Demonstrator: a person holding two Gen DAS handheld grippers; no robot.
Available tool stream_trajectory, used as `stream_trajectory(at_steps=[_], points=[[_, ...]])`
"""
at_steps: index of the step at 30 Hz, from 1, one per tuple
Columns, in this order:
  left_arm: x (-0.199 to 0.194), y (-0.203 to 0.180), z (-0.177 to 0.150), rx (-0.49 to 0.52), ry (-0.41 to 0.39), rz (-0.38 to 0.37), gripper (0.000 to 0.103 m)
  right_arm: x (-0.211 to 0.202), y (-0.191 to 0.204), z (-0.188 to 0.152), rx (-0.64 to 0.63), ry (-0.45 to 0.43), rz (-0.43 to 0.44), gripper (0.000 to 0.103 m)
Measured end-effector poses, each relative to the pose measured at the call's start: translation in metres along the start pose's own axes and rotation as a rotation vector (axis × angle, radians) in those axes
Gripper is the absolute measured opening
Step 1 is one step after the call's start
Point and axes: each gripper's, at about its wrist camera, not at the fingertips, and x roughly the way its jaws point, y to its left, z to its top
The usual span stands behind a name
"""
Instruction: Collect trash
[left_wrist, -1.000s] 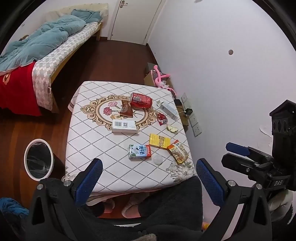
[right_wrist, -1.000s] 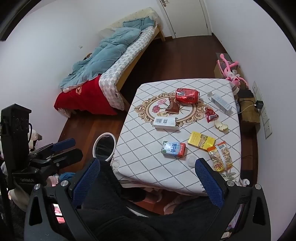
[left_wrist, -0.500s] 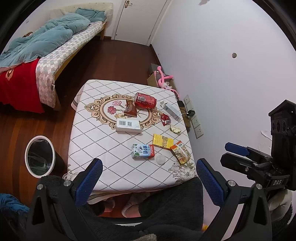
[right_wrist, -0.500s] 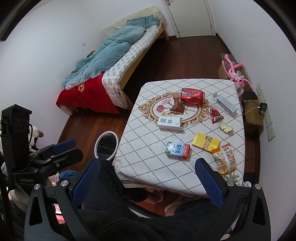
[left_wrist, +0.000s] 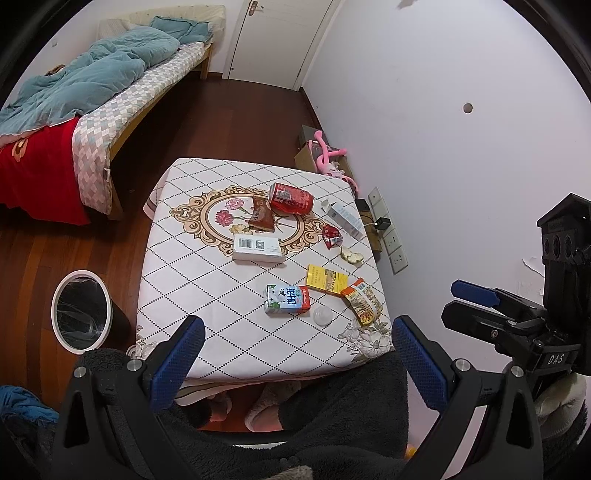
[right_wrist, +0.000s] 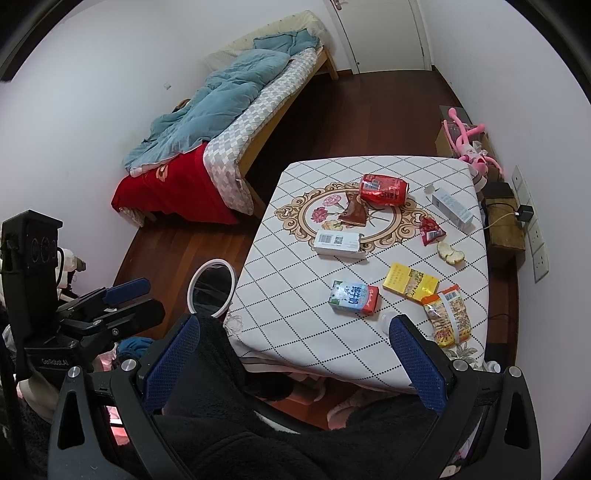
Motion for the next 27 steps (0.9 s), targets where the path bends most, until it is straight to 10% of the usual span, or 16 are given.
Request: stream_trajectory(at_steps=[27], points=[[0.0035, -0.0096, -0.0005, 0.014, 0.006, -0.005, 0.103, -0.0027, 0.0015, 0.0013, -0.003, 0.002, -0.003, 0.103]])
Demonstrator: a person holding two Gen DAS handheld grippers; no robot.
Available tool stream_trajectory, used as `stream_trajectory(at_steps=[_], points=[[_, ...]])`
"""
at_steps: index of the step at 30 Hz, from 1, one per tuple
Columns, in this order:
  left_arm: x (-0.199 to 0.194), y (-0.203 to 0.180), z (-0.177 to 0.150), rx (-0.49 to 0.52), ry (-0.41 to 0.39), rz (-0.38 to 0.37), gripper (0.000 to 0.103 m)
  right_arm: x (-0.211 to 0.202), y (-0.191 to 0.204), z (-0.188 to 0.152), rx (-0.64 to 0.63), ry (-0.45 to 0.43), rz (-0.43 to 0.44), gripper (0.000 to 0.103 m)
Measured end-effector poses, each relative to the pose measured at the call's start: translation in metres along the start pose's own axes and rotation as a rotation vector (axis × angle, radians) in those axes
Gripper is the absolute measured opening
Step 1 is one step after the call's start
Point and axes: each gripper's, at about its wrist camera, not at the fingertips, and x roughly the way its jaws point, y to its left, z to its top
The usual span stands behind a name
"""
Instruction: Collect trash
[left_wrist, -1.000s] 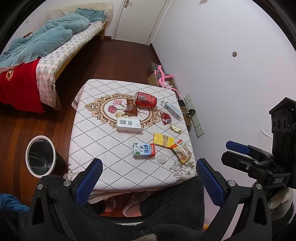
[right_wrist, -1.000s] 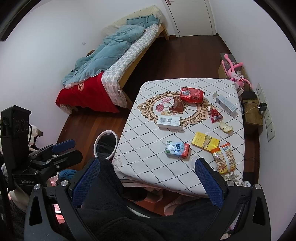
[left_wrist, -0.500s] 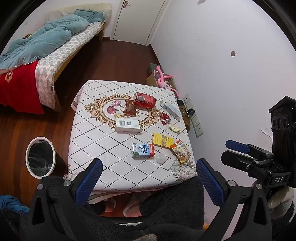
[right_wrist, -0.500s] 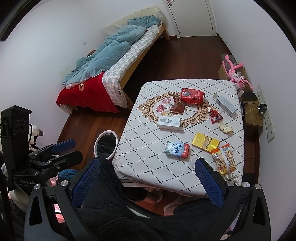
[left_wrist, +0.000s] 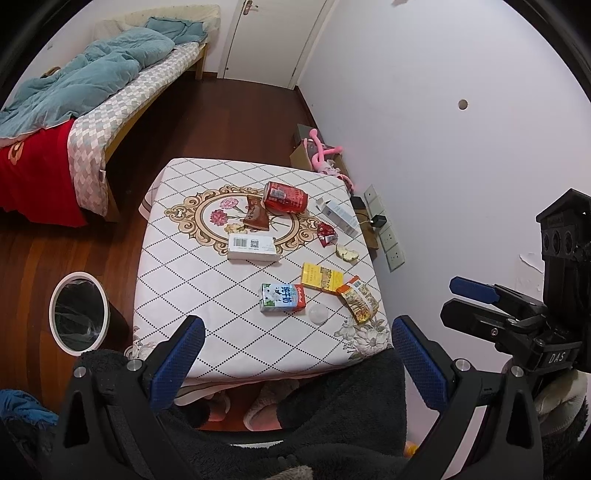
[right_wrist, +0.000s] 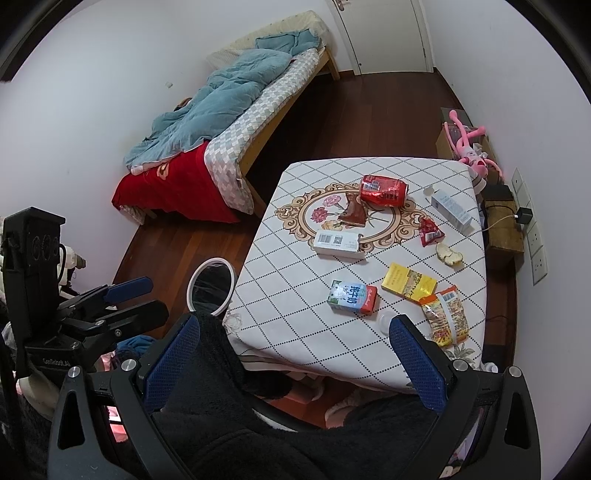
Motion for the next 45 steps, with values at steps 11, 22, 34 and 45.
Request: stream_trajectory(at_steps=[11, 22, 34, 45], points=[[0.000, 0.001, -0.001, 0.000, 0.003, -0.005, 0.103, -0.001, 0.000, 0.001, -0.003, 0.001, -0.003, 0.103], [0.004, -0.001, -0.002, 0.002, 0.009, -0.009, 0.103, -0.004, 0.000, -0.001, -0.008, 0.004, -0.006, 0.103], [0.028, -0.006, -0.002, 0.054, -0.032, 0.136, 0.103, -0.002, -0.011, -0.006, 0.036, -0.014, 0.015, 0.103], [0.214, 0.011, -0.021, 0.304, 0.168, 0.340, 0.103, 0.090, -0.136, -0.036, 0.240, 0.041, -0.317, 0.103]])
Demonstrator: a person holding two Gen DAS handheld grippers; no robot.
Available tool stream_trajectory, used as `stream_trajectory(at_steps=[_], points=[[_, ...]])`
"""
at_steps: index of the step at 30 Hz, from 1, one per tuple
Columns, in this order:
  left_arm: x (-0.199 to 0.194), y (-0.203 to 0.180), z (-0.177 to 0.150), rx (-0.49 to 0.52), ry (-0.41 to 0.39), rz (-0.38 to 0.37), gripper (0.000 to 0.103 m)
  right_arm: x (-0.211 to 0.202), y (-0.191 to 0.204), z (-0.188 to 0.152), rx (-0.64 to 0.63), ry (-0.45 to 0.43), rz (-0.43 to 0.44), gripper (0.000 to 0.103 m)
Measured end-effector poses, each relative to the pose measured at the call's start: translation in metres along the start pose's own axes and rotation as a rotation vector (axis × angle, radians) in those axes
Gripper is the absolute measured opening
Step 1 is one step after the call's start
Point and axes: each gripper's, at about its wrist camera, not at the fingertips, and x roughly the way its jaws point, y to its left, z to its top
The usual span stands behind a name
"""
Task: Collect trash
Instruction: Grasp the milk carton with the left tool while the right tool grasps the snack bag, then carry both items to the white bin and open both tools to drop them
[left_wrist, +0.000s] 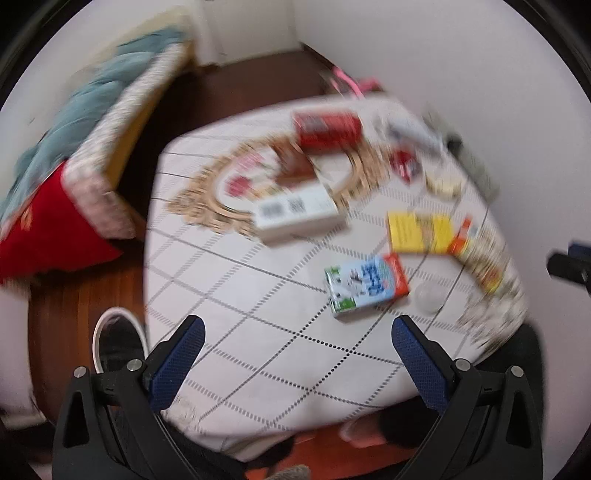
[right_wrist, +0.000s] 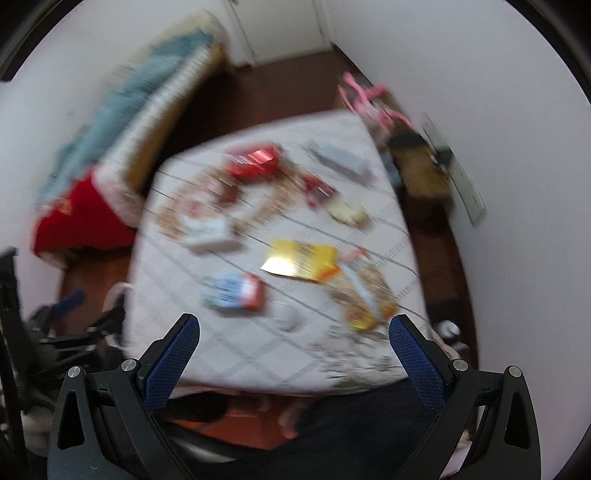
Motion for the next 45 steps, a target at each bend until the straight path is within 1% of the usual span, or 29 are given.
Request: stream_trajectory(at_steps=[2, 4, 6, 7, 9, 11, 13, 15, 16, 17, 19, 20, 22, 23, 24, 25, 26, 28, 29, 30, 32, 33, 34, 35, 36, 38, 40, 42, 45], points=[[0.030, -0.012, 0.002, 0.093, 0.040, 0.001, 0.103, 0.040, -0.018, 0.001, 0.007, 0.059, -0.046, 0.103], [0.048, -0.022, 0.005, 0.175, 0.070, 0.002, 0.103, 0.078, -0.032, 0.003, -0.015, 0.097, -0.084, 0.103], [0.065, -0.037, 0.008, 0.299, 0.087, -0.008, 0.103, 0.111, -0.041, 0.006, -0.035, 0.134, -0.122, 0.103], [0.073, -0.046, 0.011, 0.381, 0.087, -0.019, 0.103, 0.125, -0.043, 0.007, -0.044, 0.150, -0.132, 0.103], [0.087, -0.058, 0.015, 0.474, 0.101, -0.020, 0.103, 0.146, -0.047, 0.009, -0.061, 0.178, -0.143, 0.103], [0.100, -0.066, 0.021, 0.530, 0.129, -0.044, 0.102, 0.161, -0.048, 0.010, -0.069, 0.195, -0.145, 0.103], [0.108, -0.075, 0.025, 0.573, 0.130, -0.068, 0.101, 0.173, -0.048, 0.011, -0.080, 0.205, -0.154, 0.103], [0.111, -0.081, 0.030, 0.600, 0.124, -0.081, 0.083, 0.184, -0.048, 0.013, -0.097, 0.212, -0.162, 0.103], [0.113, -0.083, 0.032, 0.605, 0.127, -0.082, 0.059, 0.185, -0.048, 0.013, -0.111, 0.214, -0.171, 0.103], [0.114, -0.085, 0.034, 0.598, 0.139, -0.083, 0.057, 0.188, -0.048, 0.014, -0.122, 0.215, -0.177, 0.103], [0.111, -0.086, 0.037, 0.573, 0.135, -0.097, 0.057, 0.192, -0.049, 0.015, -0.143, 0.214, -0.192, 0.103], [0.110, -0.085, 0.038, 0.553, 0.138, -0.089, 0.056, 0.194, -0.049, 0.016, -0.147, 0.211, -0.192, 0.103], [0.110, -0.079, 0.041, 0.470, 0.161, -0.057, 0.056, 0.195, -0.052, 0.018, -0.144, 0.207, -0.188, 0.103], [0.113, -0.071, 0.043, 0.375, 0.206, -0.019, 0.056, 0.195, -0.052, 0.020, -0.143, 0.207, -0.184, 0.103], [0.115, -0.062, 0.043, 0.304, 0.233, -0.010, 0.056, 0.196, -0.053, 0.021, -0.141, 0.203, -0.180, 0.103], [0.113, -0.053, 0.045, 0.210, 0.234, -0.028, 0.056, 0.195, -0.054, 0.023, -0.141, 0.195, -0.175, 0.103], [0.113, -0.045, 0.046, 0.149, 0.223, -0.034, 0.057, 0.196, -0.054, 0.024, -0.143, 0.188, -0.172, 0.103], [0.117, -0.039, 0.048, 0.100, 0.211, -0.058, 0.057, 0.197, -0.053, 0.026, -0.154, 0.178, -0.170, 0.103], [0.121, -0.040, 0.047, 0.102, 0.213, -0.060, 0.059, 0.199, -0.052, 0.028, -0.162, 0.176, -0.171, 0.103], [0.119, -0.039, 0.048, 0.103, 0.191, -0.063, 0.055, 0.201, -0.052, 0.029, -0.170, 0.177, -0.176, 0.103], [0.117, -0.041, 0.045, 0.114, 0.164, -0.029, 0.052, 0.204, -0.049, 0.030, -0.175, 0.173, -0.183, 0.103], [0.116, -0.040, 0.043, 0.117, 0.156, -0.017, 0.052, 0.204, -0.048, 0.030, -0.177, 0.166, -0.187, 0.100], [0.111, -0.042, 0.041, 0.117, 0.136, -0.010, 0.052, 0.204, -0.046, 0.029, -0.179, 0.160, -0.193, 0.087], [0.108, -0.044, 0.039, 0.114, 0.120, 0.003, 0.051, 0.204, -0.044, 0.027, -0.182, 0.156, -0.198, 0.079], [0.105, -0.045, 0.035, 0.113, 0.108, 0.018, 0.051, 0.204, -0.042, 0.024, -0.185, 0.154, -0.196, 0.074], [0.093, -0.045, 0.031, 0.093, 0.072, 0.047, 0.051, 0.200, -0.036, 0.017, -0.184, 0.147, -0.209, 0.069], [0.080, -0.048, 0.021, 0.049, 0.045, 0.042, 0.051, 0.193, -0.029, 0.007, -0.177, 0.142, -0.213, 0.057], [0.071, -0.040, 0.018, -0.002, 0.028, 0.024, 0.051, 0.185, -0.025, -0.001, -0.165, 0.130, -0.213, 0.054], [0.049, -0.022, 0.017, -0.067, -0.019, 0.007, 0.051, 0.165, -0.019, -0.011, -0.129, 0.086, -0.190, 0.052]])
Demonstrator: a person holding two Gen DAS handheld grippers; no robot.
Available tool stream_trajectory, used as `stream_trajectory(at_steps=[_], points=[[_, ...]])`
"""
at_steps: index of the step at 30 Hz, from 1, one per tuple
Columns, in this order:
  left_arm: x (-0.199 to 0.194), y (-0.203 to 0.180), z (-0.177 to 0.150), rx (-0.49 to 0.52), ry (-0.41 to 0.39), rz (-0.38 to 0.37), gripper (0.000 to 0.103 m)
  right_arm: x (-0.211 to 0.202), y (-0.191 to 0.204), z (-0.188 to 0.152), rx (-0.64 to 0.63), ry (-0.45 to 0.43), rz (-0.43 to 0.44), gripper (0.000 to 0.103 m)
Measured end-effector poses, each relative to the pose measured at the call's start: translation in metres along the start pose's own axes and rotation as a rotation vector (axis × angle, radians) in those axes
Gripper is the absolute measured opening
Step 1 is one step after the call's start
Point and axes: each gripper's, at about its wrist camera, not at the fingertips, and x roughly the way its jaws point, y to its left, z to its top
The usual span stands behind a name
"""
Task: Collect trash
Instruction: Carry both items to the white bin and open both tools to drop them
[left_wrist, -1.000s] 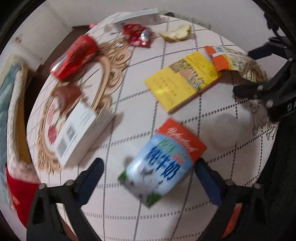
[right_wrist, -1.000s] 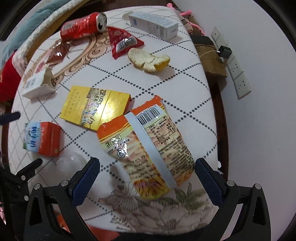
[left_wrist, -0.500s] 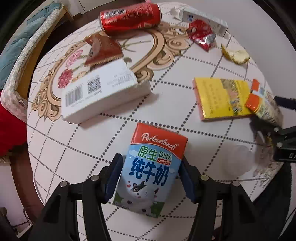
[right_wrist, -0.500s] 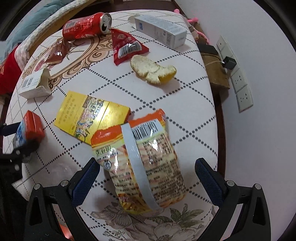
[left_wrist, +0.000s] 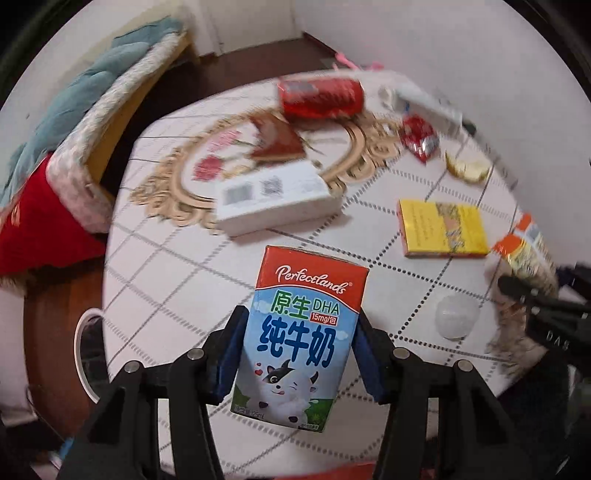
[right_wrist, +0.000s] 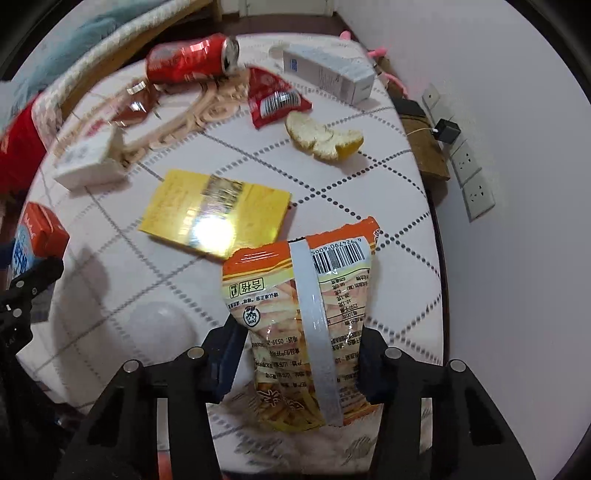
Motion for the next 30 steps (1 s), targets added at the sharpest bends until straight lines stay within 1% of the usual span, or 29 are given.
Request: stream_trajectory(at_steps=[2, 4, 8, 11, 12, 13, 14, 17, 18, 19, 20, 21, 22, 23, 24, 25, 27, 28, 29, 30], points=[[-0.020, 0.016, -0.008, -0.030, -0.048, 0.006, 0.051, -0.017, 0.004, -0.005, 0.030, -0.024, 0.028, 0.052], [-0.031, 0.039, -0.012, -0.057, -0.082, 0.010, 0.051, -0.034, 0.010, -0.008, 0.039, -0.049, 0.054, 0.052], [-0.069, 0.096, -0.016, -0.147, -0.160, 0.023, 0.051, -0.083, 0.051, -0.007, 0.008, -0.115, 0.118, 0.052], [-0.093, 0.148, -0.023, -0.219, -0.199, 0.054, 0.051, -0.108, 0.091, -0.002, -0.028, -0.151, 0.180, 0.052], [-0.096, 0.163, -0.024, -0.238, -0.204, 0.065, 0.051, -0.116, 0.112, 0.001, -0.047, -0.162, 0.212, 0.052], [-0.102, 0.187, -0.029, -0.270, -0.212, 0.082, 0.051, -0.121, 0.132, 0.004, -0.065, -0.167, 0.240, 0.052], [-0.107, 0.209, -0.033, -0.299, -0.215, 0.101, 0.051, -0.125, 0.150, 0.006, -0.080, -0.169, 0.268, 0.052], [-0.112, 0.275, -0.052, -0.391, -0.210, 0.151, 0.051, -0.127, 0.221, 0.015, -0.154, -0.161, 0.353, 0.052], [-0.111, 0.292, -0.058, -0.418, -0.204, 0.160, 0.051, -0.124, 0.244, 0.017, -0.179, -0.152, 0.378, 0.052], [-0.107, 0.319, -0.067, -0.459, -0.190, 0.172, 0.051, -0.121, 0.265, 0.019, -0.199, -0.143, 0.399, 0.052], [-0.101, 0.342, -0.076, -0.499, -0.180, 0.179, 0.051, -0.116, 0.294, 0.022, -0.228, -0.127, 0.420, 0.052], [-0.096, 0.358, -0.083, -0.529, -0.171, 0.183, 0.051, -0.111, 0.316, 0.024, -0.247, -0.114, 0.435, 0.052], [-0.086, 0.382, -0.093, -0.571, -0.150, 0.185, 0.051, -0.104, 0.344, 0.027, -0.270, -0.092, 0.458, 0.052], [-0.075, 0.402, -0.102, -0.607, -0.132, 0.184, 0.051, -0.094, 0.378, 0.029, -0.303, -0.063, 0.478, 0.052], [-0.068, 0.417, -0.109, -0.634, -0.117, 0.179, 0.051, -0.085, 0.402, 0.031, -0.323, -0.042, 0.489, 0.052], [-0.057, 0.434, -0.118, -0.667, -0.096, 0.168, 0.051, -0.077, 0.422, 0.031, -0.339, -0.026, 0.500, 0.052], [-0.025, 0.467, -0.133, -0.725, -0.041, 0.123, 0.051, -0.051, 0.477, 0.035, -0.385, 0.021, 0.502, 0.052], [-0.015, 0.477, -0.138, -0.752, -0.025, 0.108, 0.051, -0.039, 0.501, 0.037, -0.401, 0.044, 0.506, 0.052], [0.002, 0.493, -0.146, -0.789, -0.007, 0.080, 0.051, -0.026, 0.520, 0.038, -0.415, 0.066, 0.502, 0.052], [0.015, 0.500, -0.151, -0.810, 0.013, 0.052, 0.051, -0.013, 0.538, 0.040, -0.425, 0.090, 0.494, 0.052]])
